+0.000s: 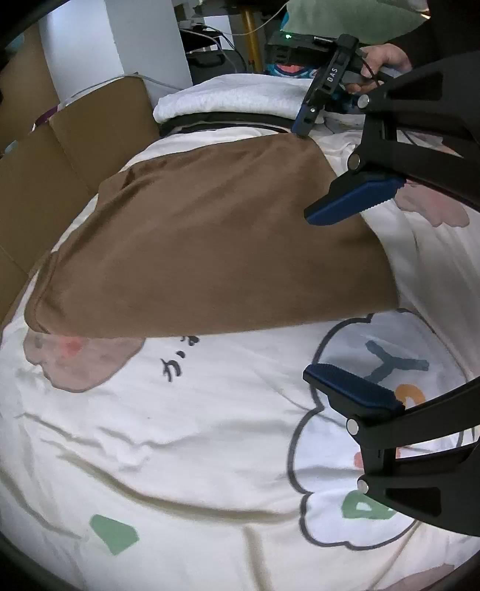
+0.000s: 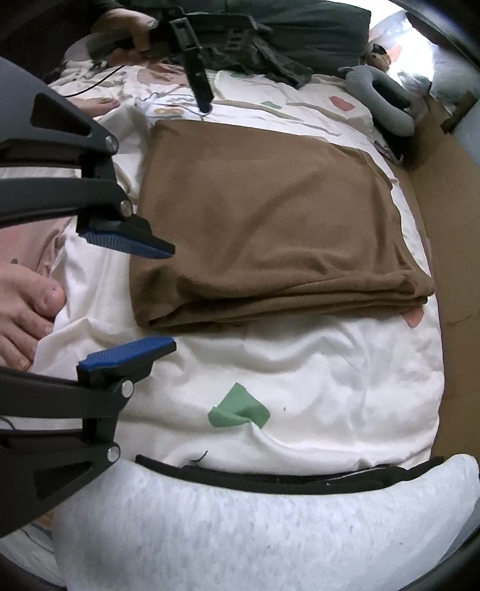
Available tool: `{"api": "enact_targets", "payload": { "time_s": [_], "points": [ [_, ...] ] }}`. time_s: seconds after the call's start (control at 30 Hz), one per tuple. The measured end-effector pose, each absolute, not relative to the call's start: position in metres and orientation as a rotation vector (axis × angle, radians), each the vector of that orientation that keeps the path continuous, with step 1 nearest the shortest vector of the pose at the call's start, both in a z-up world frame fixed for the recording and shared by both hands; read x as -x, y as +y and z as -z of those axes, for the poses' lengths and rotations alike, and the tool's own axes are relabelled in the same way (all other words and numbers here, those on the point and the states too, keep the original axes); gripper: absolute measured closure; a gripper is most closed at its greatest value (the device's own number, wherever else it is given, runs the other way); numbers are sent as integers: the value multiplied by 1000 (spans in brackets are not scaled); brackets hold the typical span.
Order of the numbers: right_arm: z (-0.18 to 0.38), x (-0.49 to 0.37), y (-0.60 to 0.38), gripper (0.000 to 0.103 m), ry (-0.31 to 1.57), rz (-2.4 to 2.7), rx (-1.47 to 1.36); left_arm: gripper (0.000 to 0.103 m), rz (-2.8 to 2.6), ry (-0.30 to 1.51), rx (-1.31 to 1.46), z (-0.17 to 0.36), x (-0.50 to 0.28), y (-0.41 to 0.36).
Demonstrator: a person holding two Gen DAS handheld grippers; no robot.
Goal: Fold clothes
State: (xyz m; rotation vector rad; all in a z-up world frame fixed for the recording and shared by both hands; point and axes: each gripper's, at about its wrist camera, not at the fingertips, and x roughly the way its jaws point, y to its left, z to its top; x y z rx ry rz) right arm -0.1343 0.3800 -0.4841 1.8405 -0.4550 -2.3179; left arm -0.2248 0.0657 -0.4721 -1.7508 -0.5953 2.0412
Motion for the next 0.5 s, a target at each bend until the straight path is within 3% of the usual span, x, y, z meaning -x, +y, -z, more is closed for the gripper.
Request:
{"api": "enact_targets", "payload": {
  "time_s": [0.1,0.2,0.5],
  "points": [
    [487,137,380,61,-450,2316,-1844,26,-2012,-599,1752,476,221,67],
    [492,139,381,61,-447,2314,-1854,45,-1926,-665,1742,484,216,70],
    [509,144,387,62,-435,2304,-1894,45,-1847,-754,1773,507,208,69]
  ]
}}
